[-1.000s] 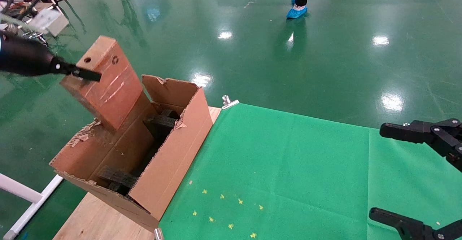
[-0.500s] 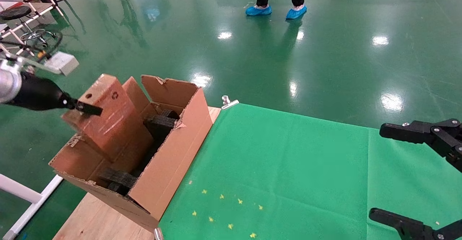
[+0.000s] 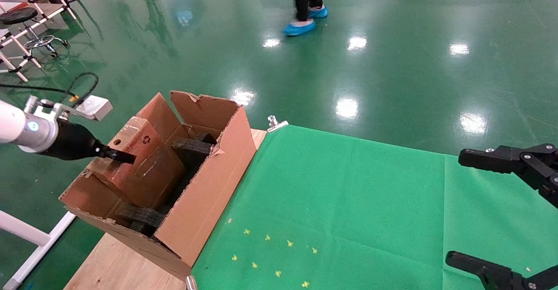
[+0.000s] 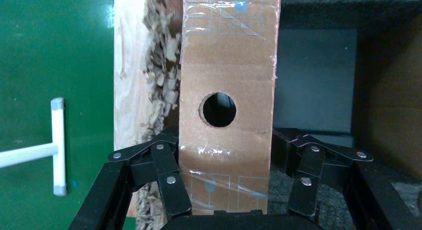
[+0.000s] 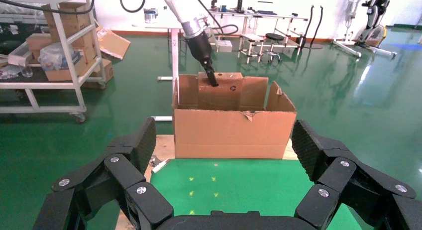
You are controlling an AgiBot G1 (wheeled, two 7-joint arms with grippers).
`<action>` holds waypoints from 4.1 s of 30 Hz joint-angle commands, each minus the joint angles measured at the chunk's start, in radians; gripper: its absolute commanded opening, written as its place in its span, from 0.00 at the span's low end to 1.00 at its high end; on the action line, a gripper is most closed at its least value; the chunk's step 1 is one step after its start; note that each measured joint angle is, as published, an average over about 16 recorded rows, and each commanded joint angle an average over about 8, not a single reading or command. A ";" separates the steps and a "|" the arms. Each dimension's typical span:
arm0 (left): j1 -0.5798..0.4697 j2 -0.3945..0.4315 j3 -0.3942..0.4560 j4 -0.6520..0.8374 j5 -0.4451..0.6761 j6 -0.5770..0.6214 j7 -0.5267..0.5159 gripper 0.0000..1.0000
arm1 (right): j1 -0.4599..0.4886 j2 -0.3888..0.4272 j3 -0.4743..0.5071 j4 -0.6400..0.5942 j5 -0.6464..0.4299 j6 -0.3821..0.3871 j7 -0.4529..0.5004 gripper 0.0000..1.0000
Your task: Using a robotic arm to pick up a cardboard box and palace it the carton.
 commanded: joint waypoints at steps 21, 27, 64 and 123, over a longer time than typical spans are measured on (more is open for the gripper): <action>0.125 0.094 -0.014 0.127 -0.023 -0.140 -0.004 0.00 | 0.000 0.000 -0.001 0.000 0.000 0.000 0.000 1.00; 0.160 0.111 -0.018 0.138 -0.028 -0.189 -0.018 0.00 | 0.000 0.000 -0.001 0.000 0.000 0.000 0.000 1.00; 0.312 0.179 -0.039 0.143 -0.060 -0.383 -0.061 1.00 | 0.000 0.001 -0.001 0.000 0.001 0.001 -0.001 1.00; 0.061 -0.049 -0.374 -0.061 -0.614 0.318 -0.187 1.00 | 0.000 0.001 -0.003 -0.001 0.002 0.001 -0.002 1.00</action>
